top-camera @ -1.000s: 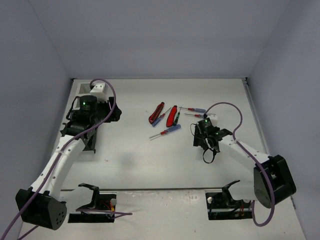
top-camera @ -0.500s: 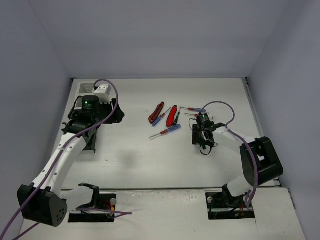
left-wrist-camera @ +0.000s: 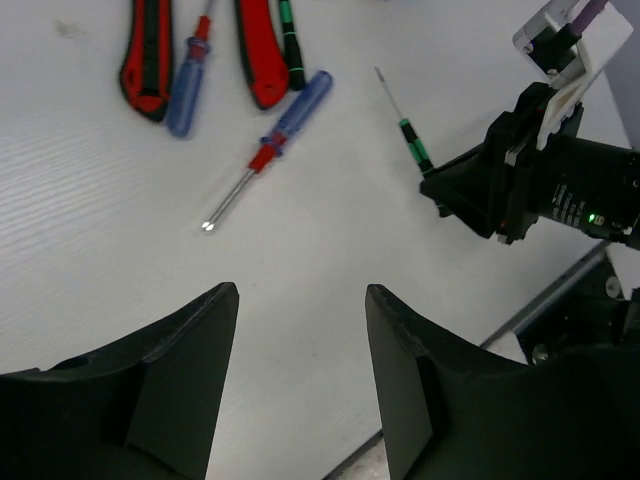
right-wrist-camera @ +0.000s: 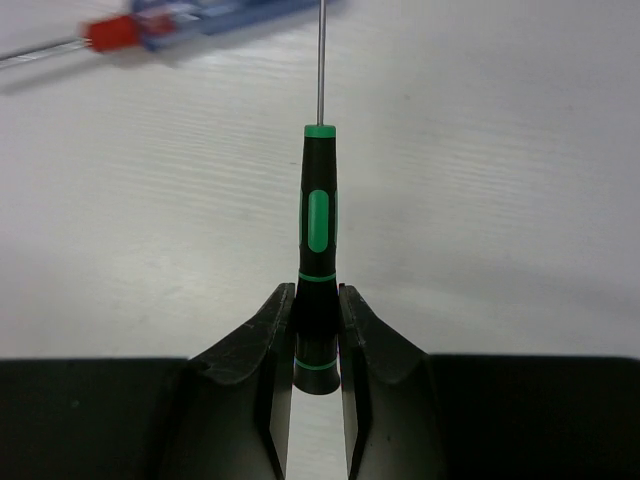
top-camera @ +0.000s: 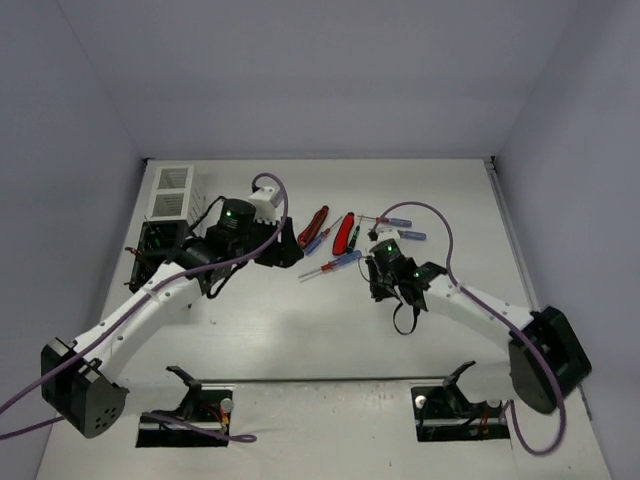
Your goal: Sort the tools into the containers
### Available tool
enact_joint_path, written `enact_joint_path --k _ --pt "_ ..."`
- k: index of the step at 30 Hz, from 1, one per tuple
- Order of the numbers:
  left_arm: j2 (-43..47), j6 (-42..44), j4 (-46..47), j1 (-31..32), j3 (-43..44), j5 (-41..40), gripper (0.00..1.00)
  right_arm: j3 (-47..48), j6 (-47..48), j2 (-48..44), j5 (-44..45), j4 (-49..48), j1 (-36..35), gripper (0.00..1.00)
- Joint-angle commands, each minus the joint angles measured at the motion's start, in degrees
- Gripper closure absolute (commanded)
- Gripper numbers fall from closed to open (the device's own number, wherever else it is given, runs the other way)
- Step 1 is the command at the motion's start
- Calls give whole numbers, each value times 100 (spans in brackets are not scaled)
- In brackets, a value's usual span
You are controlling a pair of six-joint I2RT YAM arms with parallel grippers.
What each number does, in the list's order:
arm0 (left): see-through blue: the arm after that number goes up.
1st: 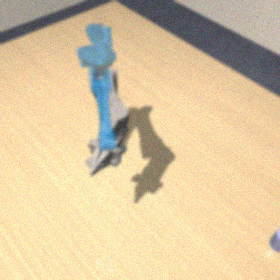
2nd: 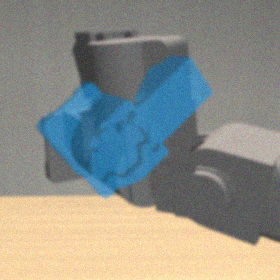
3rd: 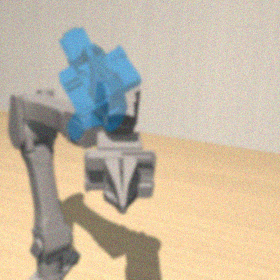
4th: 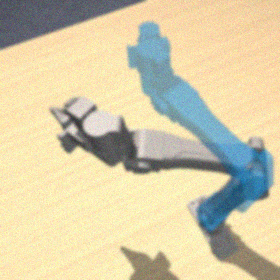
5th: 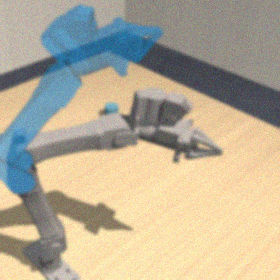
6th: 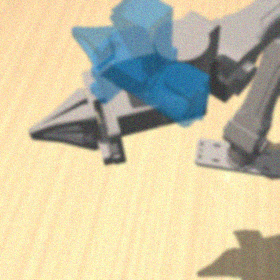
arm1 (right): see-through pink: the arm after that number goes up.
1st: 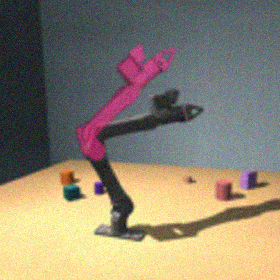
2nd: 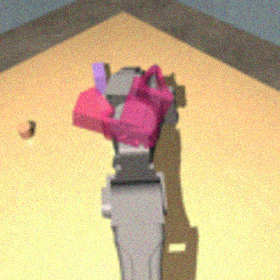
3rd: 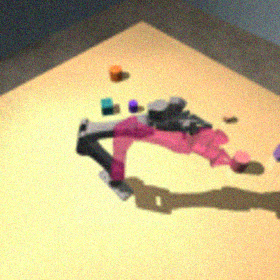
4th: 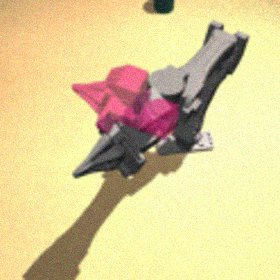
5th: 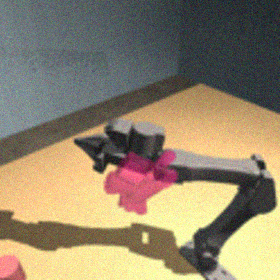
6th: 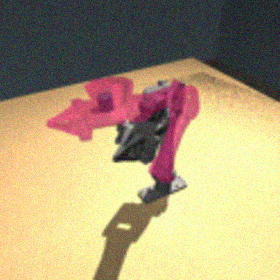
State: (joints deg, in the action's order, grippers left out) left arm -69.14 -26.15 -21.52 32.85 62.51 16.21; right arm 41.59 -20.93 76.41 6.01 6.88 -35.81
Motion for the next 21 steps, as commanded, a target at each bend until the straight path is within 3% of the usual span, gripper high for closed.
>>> enact_joint_path --k 1,7,21 --pt "-142 -547 366 570 842 -271 50 -18 24 -1410 217 -647 -540 100" --pt "-601 -779 844 983 1255 -150 50 76 332 -2266 -267 -1009 -736 100" --pt "-1697 -707 1246 1381 1923 -461 50 375 414 -2473 -686 -1276 -796 100"
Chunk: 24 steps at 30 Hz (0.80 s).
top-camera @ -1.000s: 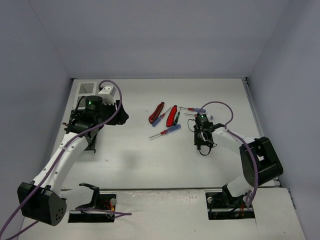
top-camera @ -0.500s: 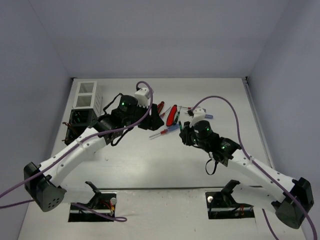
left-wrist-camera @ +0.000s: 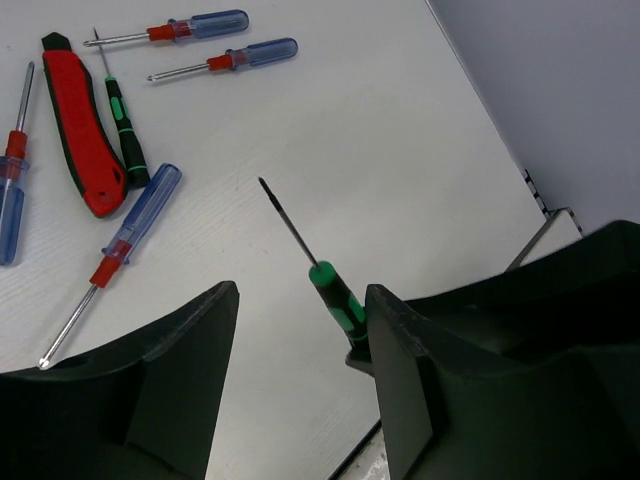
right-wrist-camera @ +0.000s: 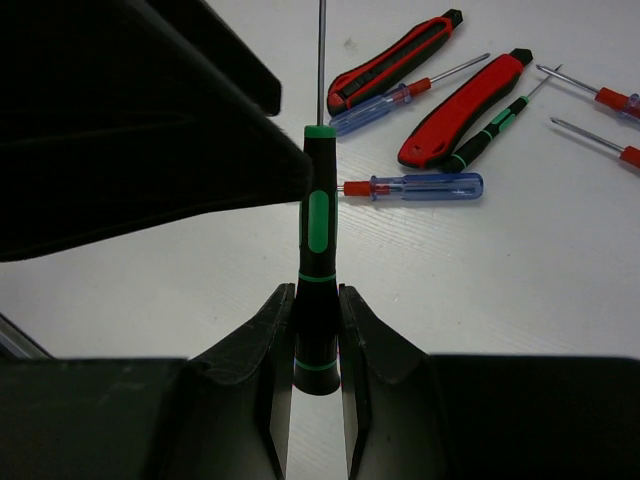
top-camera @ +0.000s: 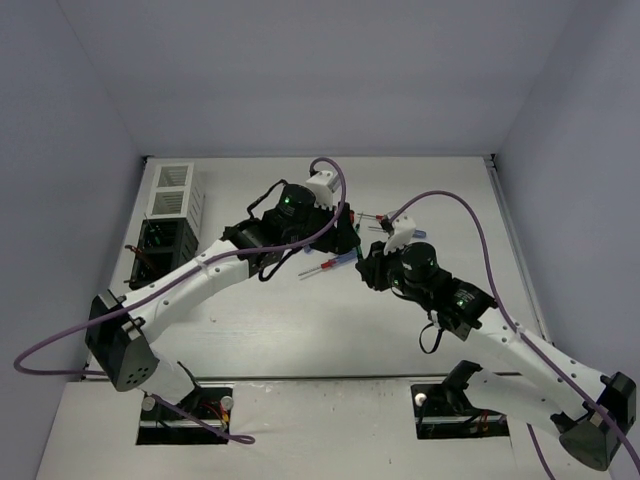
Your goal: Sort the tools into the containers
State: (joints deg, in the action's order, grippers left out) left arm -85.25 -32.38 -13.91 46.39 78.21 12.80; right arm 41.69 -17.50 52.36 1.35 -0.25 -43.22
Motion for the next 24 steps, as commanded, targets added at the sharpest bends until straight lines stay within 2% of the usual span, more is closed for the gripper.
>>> enact_joint_path --k 1,3,7,9,10,13,15,18,21,24 --pt "-138 -124 511 33 362 -105 50 371 56 -48 -217 -579 -60 100" --pt "-216 -197 560 48 366 -81 51 375 40 -32 -221 -615 -66 100" --pt "-260 -326 749 89 296 -71 67 357 1 -15 -214 -713 -90 100" --pt "-229 -290 769 89 262 -96 91 349 1 -2 -205 -748 -92 100" --pt "-202 -251 749 89 255 -131 100 348 0 11 -205 -749 -98 99" --pt "-60 -171 714 80 168 -289 100 357 -8 55 -178 -775 -90 95" --pt "77 -74 632 32 142 -471 100 363 -14 72 -161 -772 -90 82" --pt "331 124 351 -196 120 -732 100 376 -8 95 -86 -757 -95 56" --pt "712 291 -11 -889 28 -924 100 321 -50 57 120 -749 -94 46" --pt "1136 617 -334 -1806 -109 -1251 100 156 -118 -8 237 -718 -90 44"
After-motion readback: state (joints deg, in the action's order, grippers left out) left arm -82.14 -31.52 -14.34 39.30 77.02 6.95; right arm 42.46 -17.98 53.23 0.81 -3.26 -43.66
